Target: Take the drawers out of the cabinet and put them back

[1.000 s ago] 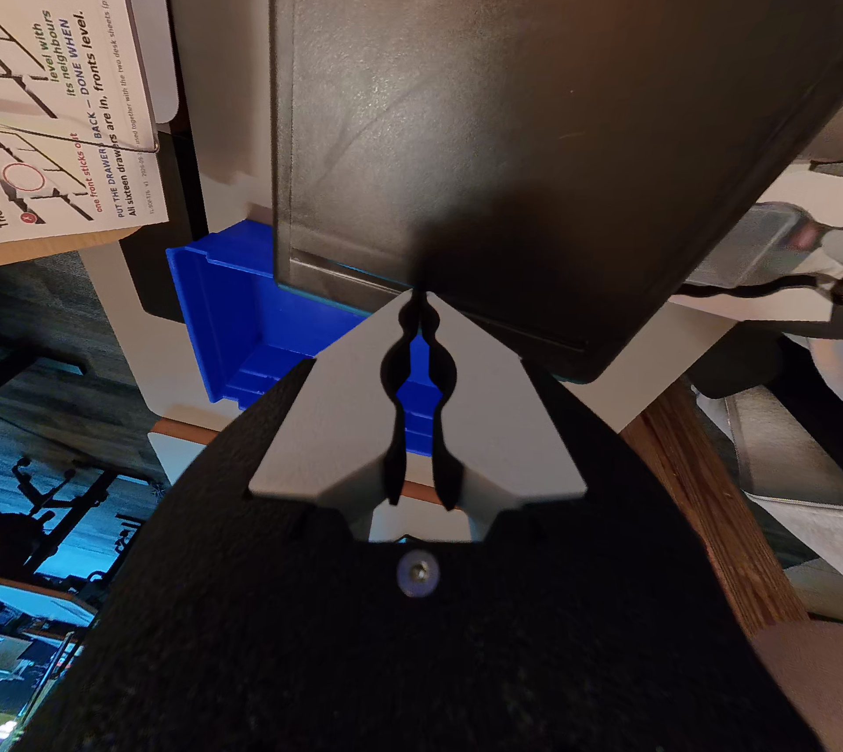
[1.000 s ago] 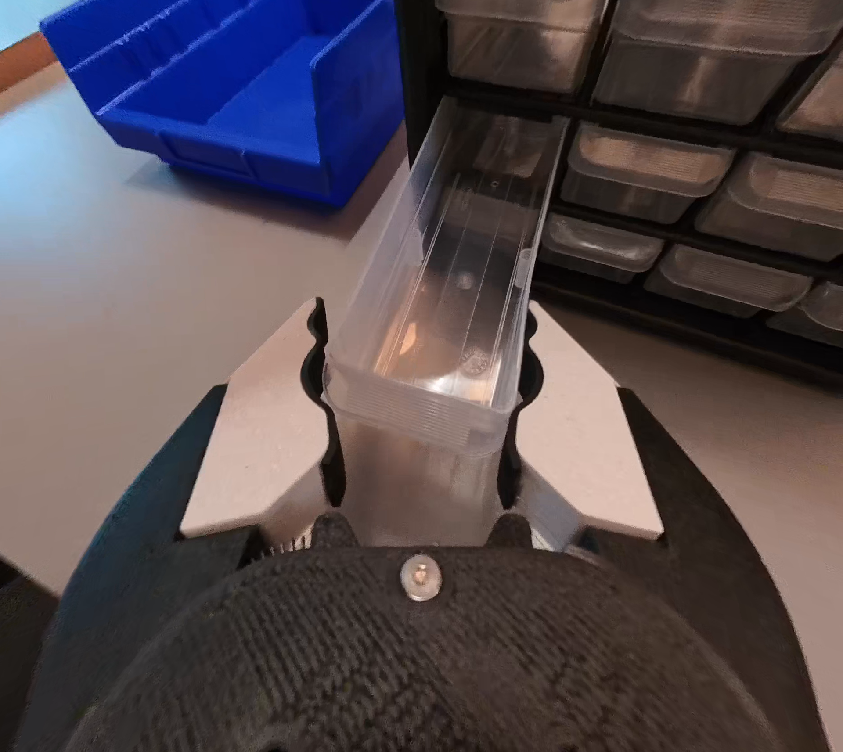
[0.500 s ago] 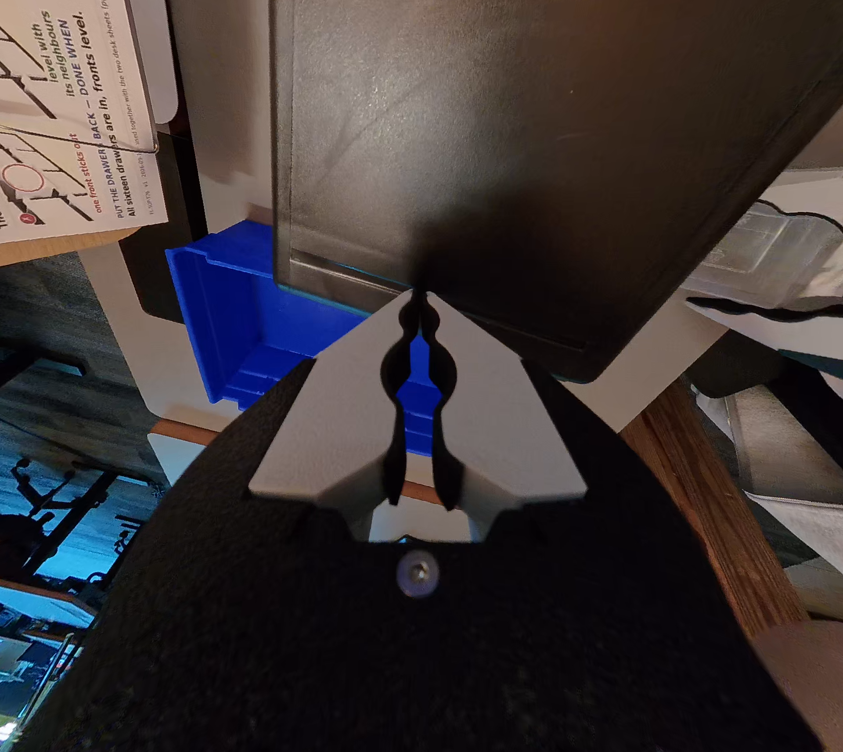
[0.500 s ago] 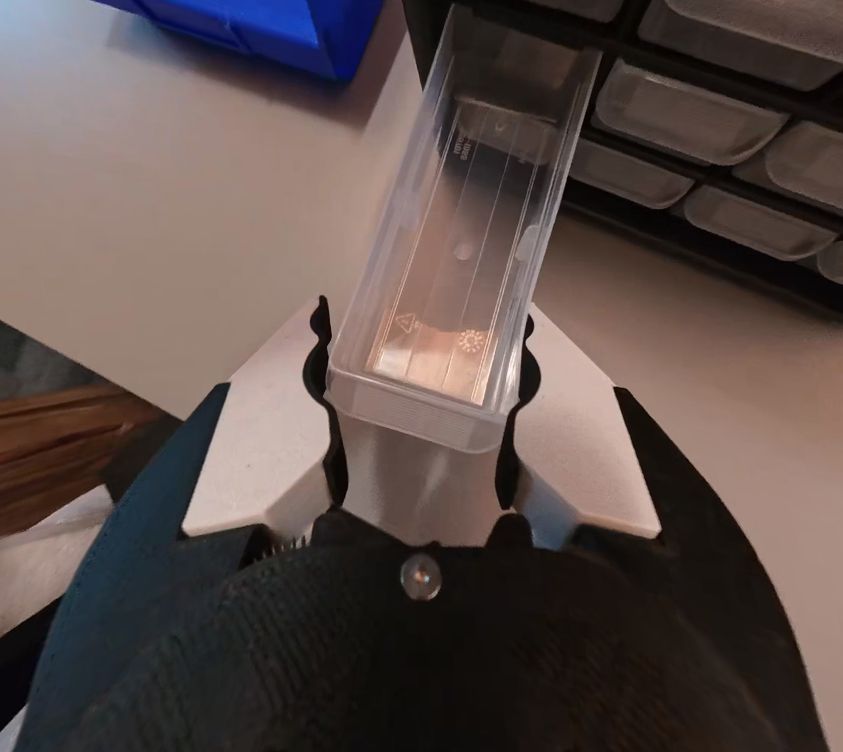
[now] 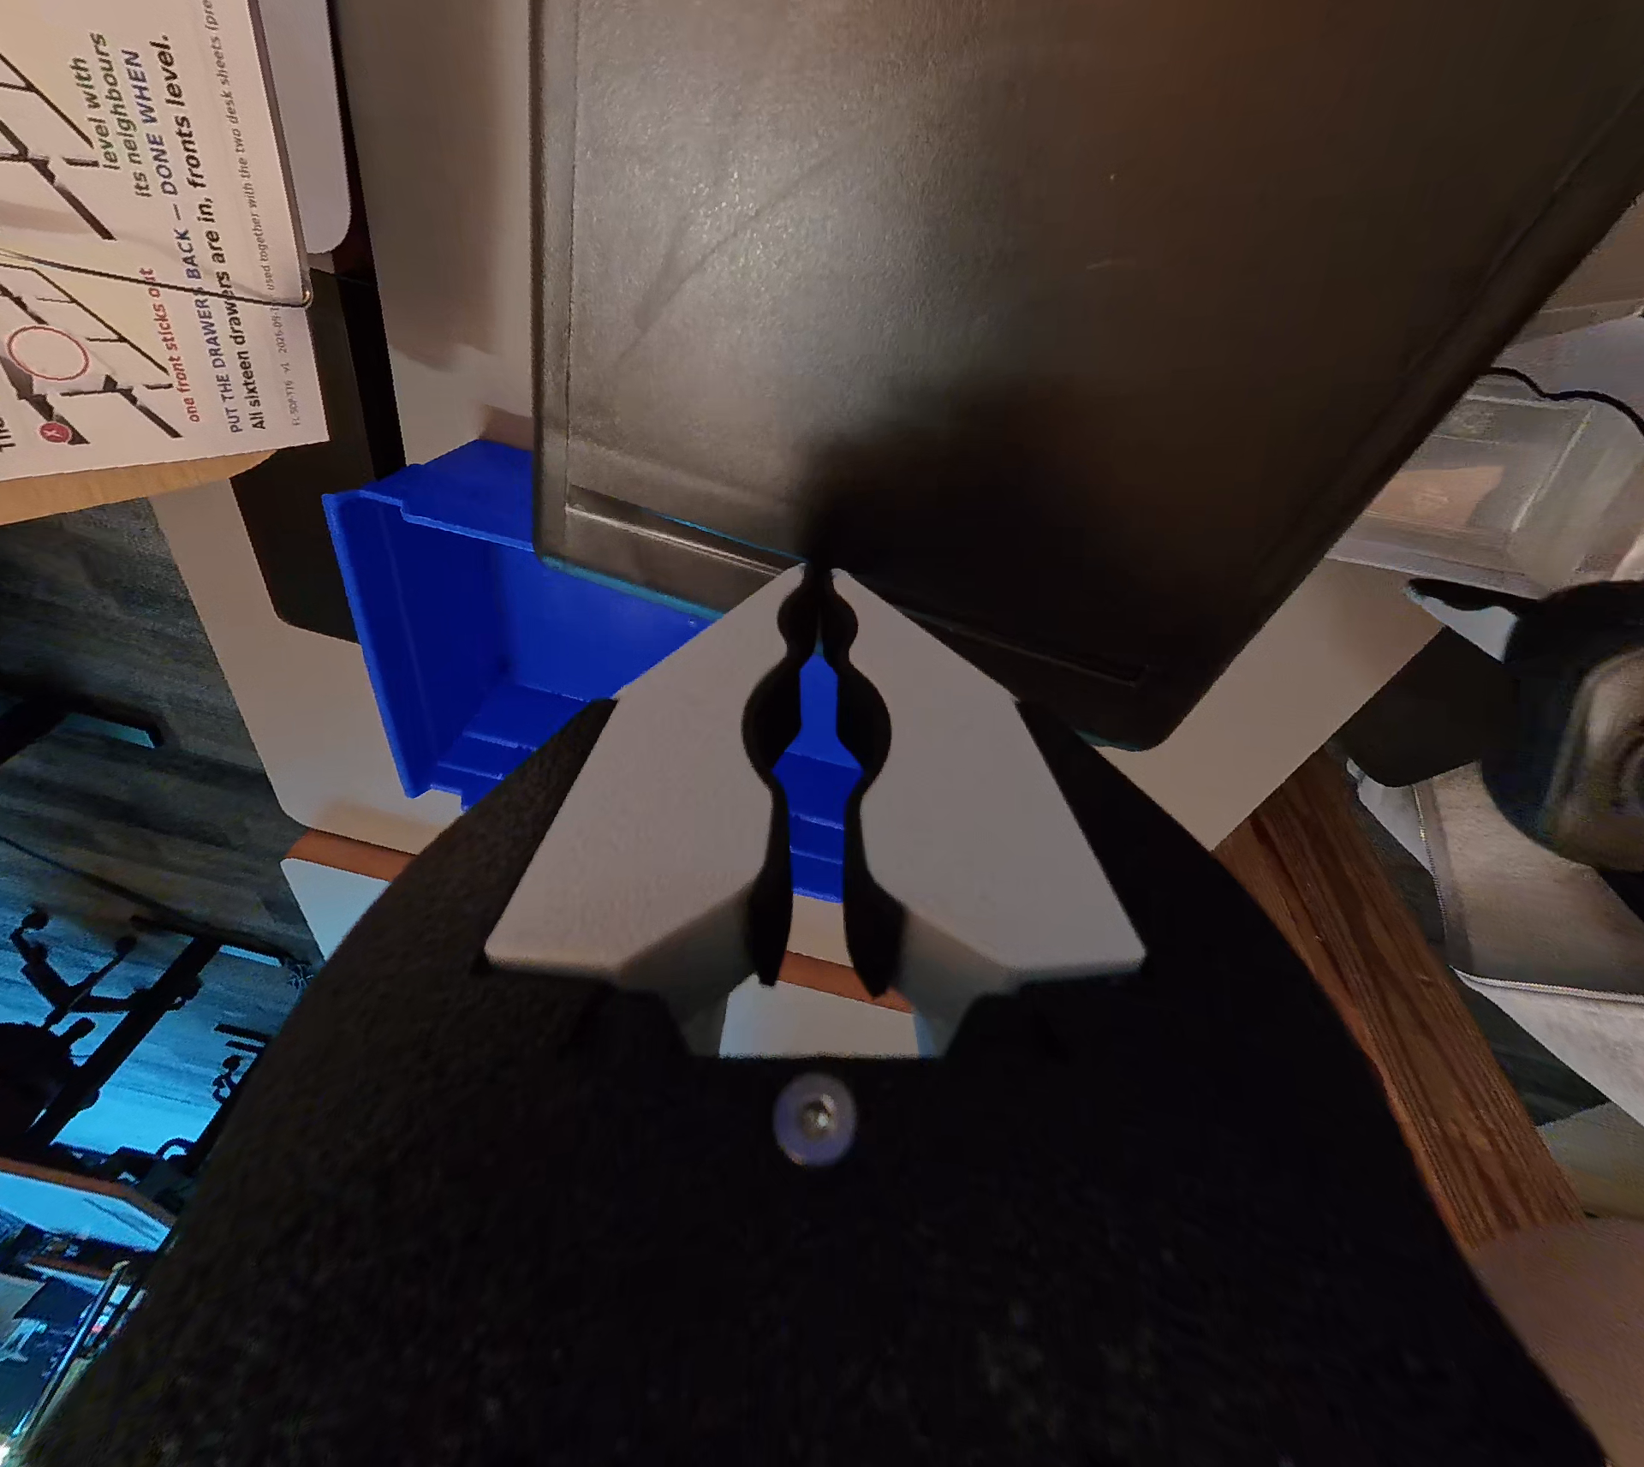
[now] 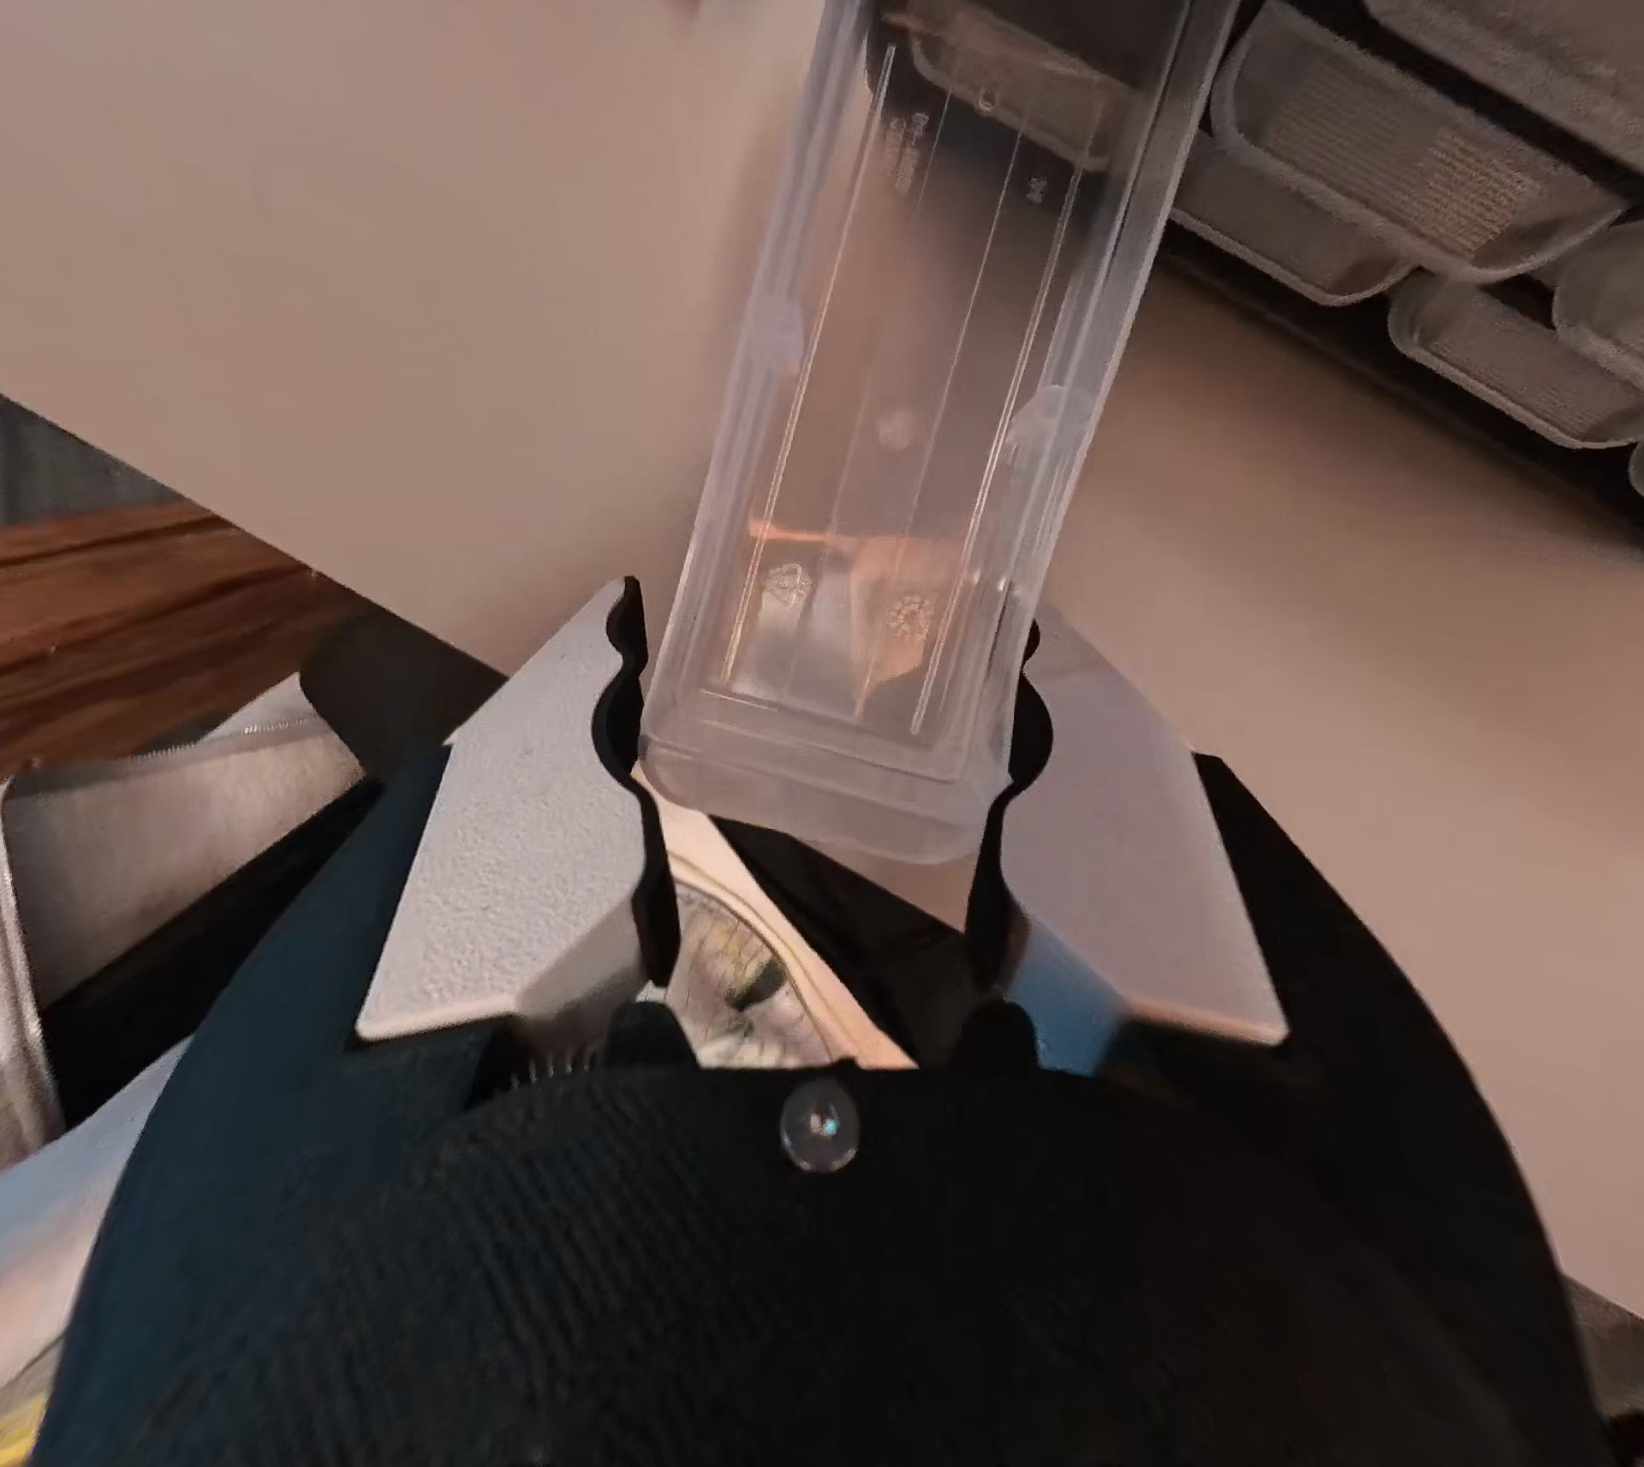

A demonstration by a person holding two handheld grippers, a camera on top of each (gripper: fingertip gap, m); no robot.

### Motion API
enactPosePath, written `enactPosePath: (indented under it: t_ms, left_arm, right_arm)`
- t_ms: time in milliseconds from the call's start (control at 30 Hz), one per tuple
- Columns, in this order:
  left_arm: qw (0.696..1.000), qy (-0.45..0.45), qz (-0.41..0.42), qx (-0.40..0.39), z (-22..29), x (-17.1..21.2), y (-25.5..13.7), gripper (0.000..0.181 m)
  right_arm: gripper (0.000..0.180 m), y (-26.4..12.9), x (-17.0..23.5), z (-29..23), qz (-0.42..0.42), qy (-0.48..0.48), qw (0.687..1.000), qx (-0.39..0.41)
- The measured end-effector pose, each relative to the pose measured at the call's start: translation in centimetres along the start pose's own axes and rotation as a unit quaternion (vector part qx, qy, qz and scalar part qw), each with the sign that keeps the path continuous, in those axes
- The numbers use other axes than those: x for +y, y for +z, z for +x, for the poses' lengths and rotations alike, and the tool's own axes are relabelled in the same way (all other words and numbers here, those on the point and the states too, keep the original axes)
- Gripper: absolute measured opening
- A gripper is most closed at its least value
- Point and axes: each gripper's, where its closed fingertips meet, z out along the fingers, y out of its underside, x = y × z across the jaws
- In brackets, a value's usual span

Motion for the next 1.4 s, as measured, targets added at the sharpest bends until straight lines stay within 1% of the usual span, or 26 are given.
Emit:
enactPosePath:
  t_ms: [67,233,300,367,467,567,667,733,800,900,1000,1067,1133,1200,1333,1400]
  left_arm:
    - [1.000,-0.001,0.004,0.001,0.0,0.0,0.0,0.000]
    - [1.000,-0.005,0.012,0.007,0.0,0.0,0.0,0.000]
    - [1.000,-0.006,0.014,0.007,0.0,-0.1,0.0,0.000]
    - [1.000,-0.005,0.015,0.007,0.0,-0.1,0.0,0.000]
    - [1.000,-0.005,0.016,0.007,0.0,-0.1,0.0,0.000]
    - [1.000,-0.003,0.018,0.007,0.0,-0.1,0.0,0.000]
    - [1.000,-0.003,0.027,0.011,0.0,-0.1,0.0,0.000]
    - [0.999,-0.005,0.037,0.016,0.0,-0.1,0.0,0.000]
    - [0.999,-0.008,0.047,0.022,0.0,-0.1,0.0,0.000]
    - [0.998,-0.013,0.059,0.026,0.0,-0.2,0.0,0.000]
    - [0.998,-0.016,0.061,0.027,0.0,-0.2,0.0,0.000]
    - [0.998,-0.019,0.059,0.029,0.0,-0.2,0.0,0.000]
    - [0.998,-0.020,0.056,0.031,0.0,-0.2,0.0,0.000]
    - [0.998,-0.023,0.055,0.032,0.0,-0.2,0.0,0.000]
    - [0.998,-0.024,0.054,0.030,0.0,-0.2,0.0,0.000]
    - [0.998,-0.027,0.054,0.031,0.0,-0.1,0.0,0.000]
  right_arm:
    - [0.079,-0.3,0.2,0.1,-0.026,0.000,1.000,-0.005]
    - [0.080,-0.4,0.8,-0.2,-0.050,0.001,0.999,-0.006]
    - [0.079,-0.3,0.7,0.0,-0.025,-0.003,1.000,0.004]
    - [0.079,0.0,1.1,-0.7,-0.007,-0.010,1.000,-0.025]
    - [0.079,-0.3,3.0,-1.2,0.000,-0.038,0.998,-0.059]
    - [0.079,-1.8,5.1,-0.8,0.032,-0.094,0.991,-0.093]
    - [0.079,-4.9,7.4,1.5,0.078,-0.149,0.979,-0.116]
    - [0.079,-8.0,8.8,3.9,0.112,-0.159,0.971,-0.137]
    - [0.079,-11.6,9.6,7.6,0.147,-0.176,0.964,-0.137]
    - [0.080,-17.1,9.1,15.6,0.206,-0.181,0.959,-0.077]
    - [0.080,-21.9,7.7,23.2,0.258,-0.216,0.941,-0.023]
    - [0.079,-23.9,6.2,27.7,0.276,-0.259,0.926,0.013]
    - [0.079,-24.3,5.0,32.1,0.253,-0.293,0.921,0.048]
    - [0.079,-23.7,3.5,36.1,0.220,-0.309,0.922,0.075]
    - [0.080,-20.5,0.7,42.4,0.134,-0.366,0.915,0.101]
    - [0.080,-19.1,-1.3,44.4,0.109,-0.388,0.910,0.097]
